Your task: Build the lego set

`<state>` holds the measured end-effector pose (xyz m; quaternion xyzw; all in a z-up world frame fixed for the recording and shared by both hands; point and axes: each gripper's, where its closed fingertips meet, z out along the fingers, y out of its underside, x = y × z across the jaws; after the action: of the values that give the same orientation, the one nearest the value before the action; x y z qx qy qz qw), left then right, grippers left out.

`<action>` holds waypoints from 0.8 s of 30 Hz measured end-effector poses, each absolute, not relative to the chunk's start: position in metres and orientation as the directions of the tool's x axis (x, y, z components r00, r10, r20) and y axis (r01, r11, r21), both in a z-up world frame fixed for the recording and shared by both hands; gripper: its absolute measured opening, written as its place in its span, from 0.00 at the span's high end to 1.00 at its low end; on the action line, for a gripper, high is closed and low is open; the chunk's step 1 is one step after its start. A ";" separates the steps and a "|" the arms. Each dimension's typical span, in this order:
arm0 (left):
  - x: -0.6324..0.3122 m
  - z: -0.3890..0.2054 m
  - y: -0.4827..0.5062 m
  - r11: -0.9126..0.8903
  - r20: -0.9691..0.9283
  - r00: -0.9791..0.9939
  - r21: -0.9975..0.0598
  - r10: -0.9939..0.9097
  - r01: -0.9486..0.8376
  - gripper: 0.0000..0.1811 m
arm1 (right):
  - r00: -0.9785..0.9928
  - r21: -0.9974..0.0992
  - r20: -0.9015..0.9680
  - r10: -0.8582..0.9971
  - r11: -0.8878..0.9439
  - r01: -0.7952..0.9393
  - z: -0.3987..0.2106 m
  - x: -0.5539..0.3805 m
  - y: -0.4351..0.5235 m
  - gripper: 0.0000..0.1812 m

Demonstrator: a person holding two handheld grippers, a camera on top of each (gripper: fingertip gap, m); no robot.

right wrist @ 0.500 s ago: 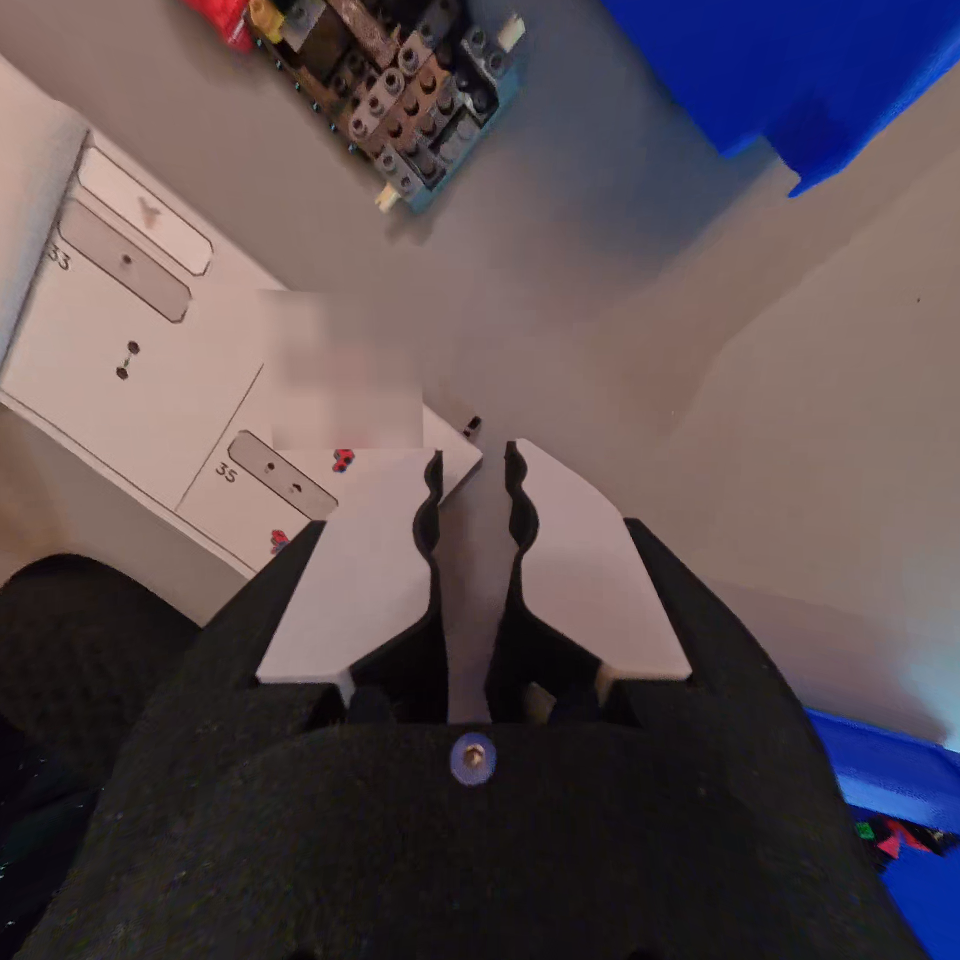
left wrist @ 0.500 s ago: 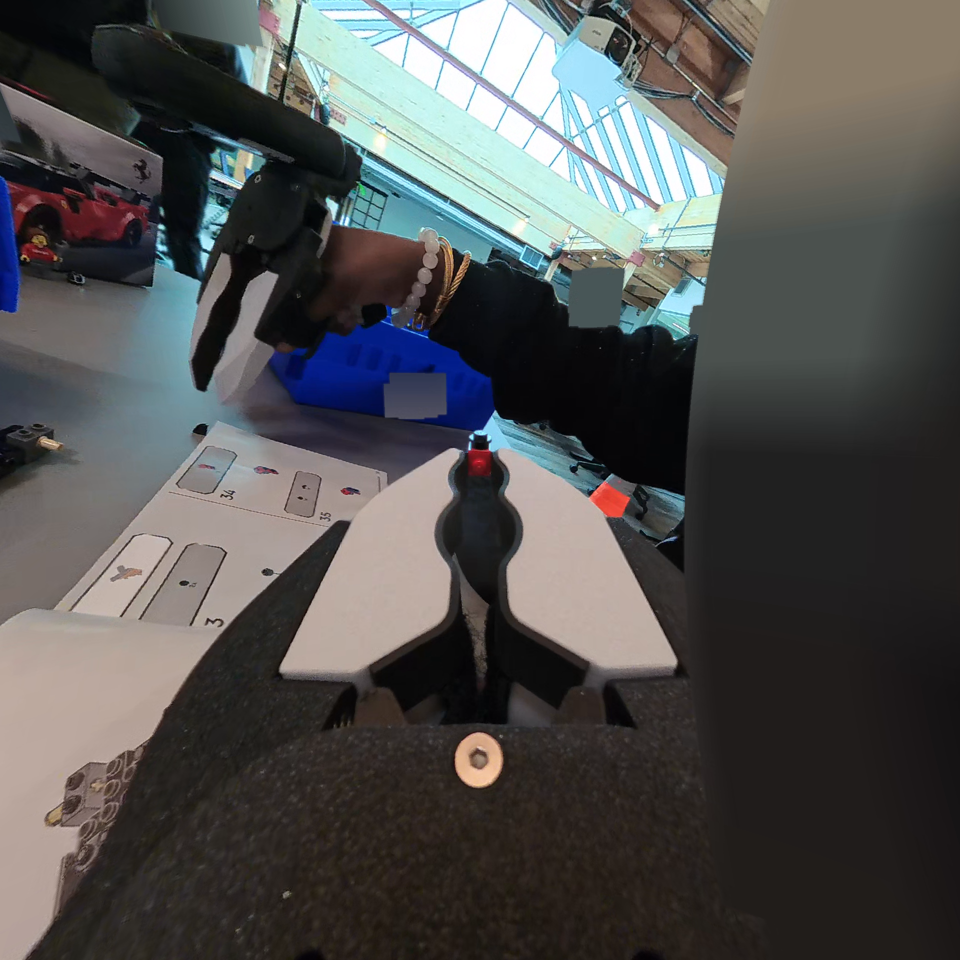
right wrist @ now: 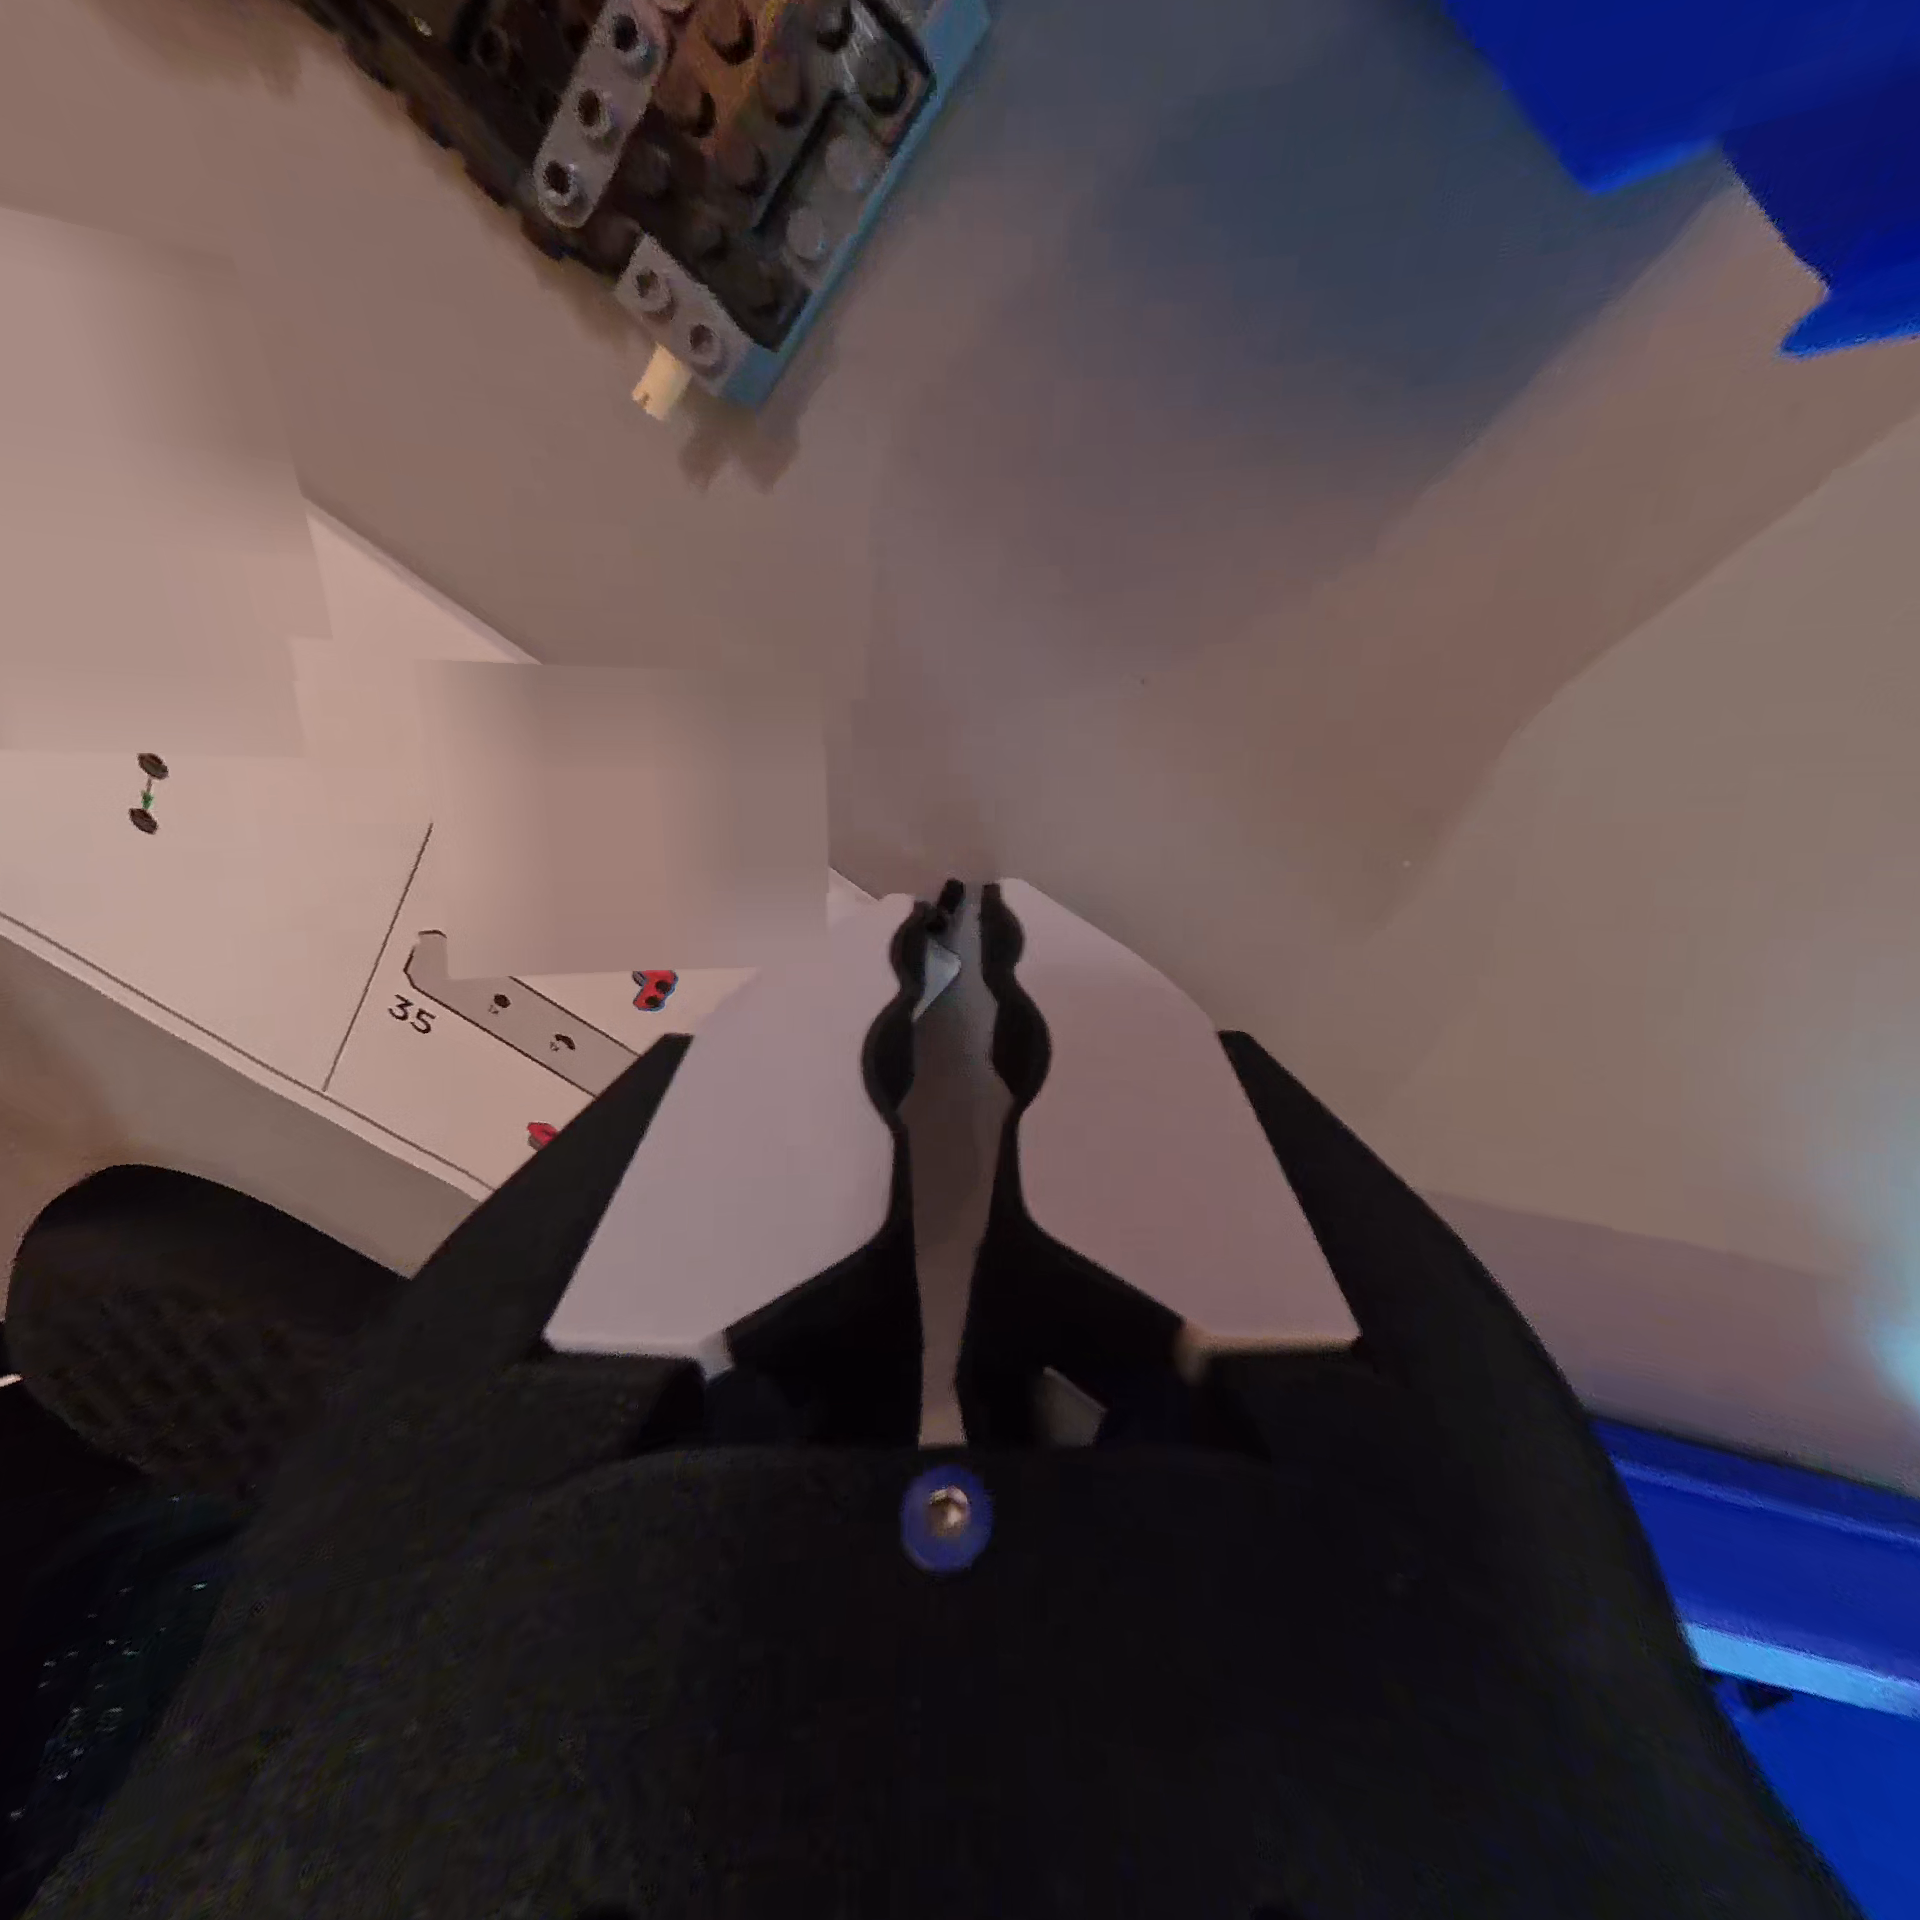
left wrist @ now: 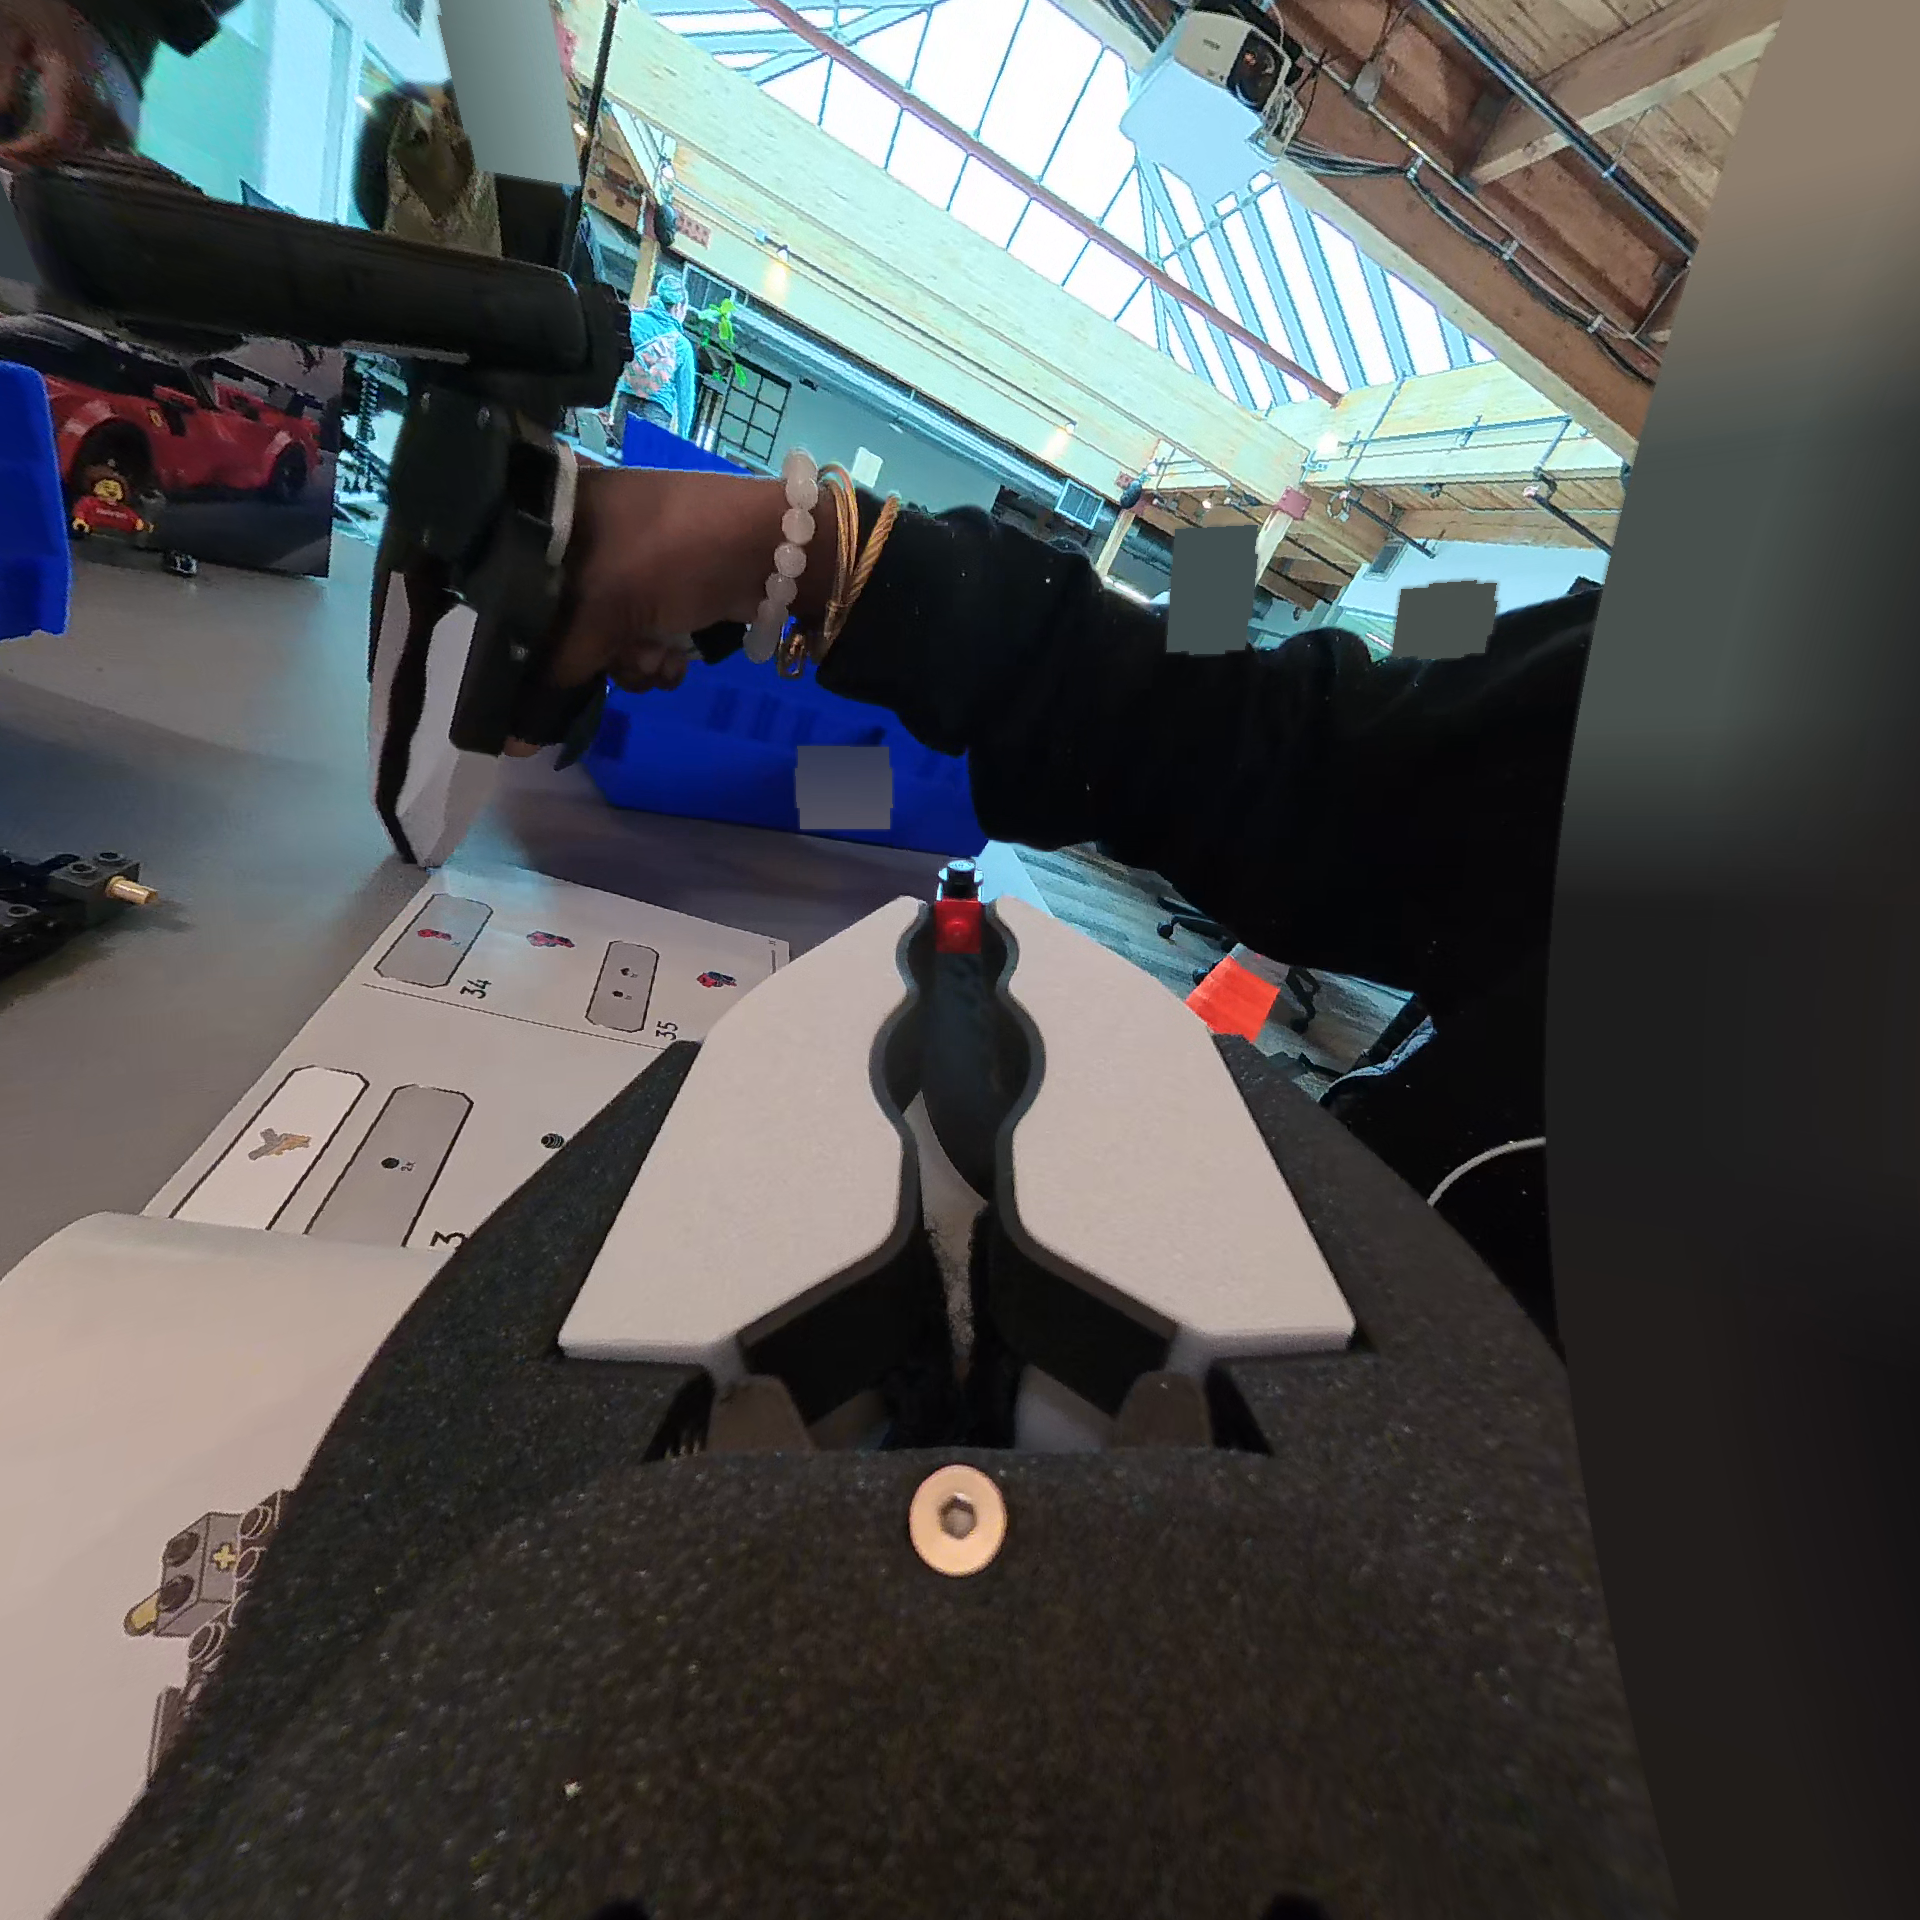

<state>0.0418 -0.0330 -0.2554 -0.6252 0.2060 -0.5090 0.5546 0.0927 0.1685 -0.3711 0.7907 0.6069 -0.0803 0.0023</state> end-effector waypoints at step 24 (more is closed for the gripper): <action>0.038 -0.260 -0.030 -0.320 0.438 0.394 -0.888 -0.808 0.331 0.96 | -0.089 -0.773 0.105 0.990 0.138 0.619 -0.361 0.039 0.067 0.50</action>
<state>0.0376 -0.0304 -0.2604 -0.6270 0.1901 -0.5166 0.5512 0.0392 0.0668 -0.3609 0.5913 0.6806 -0.2852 -0.3252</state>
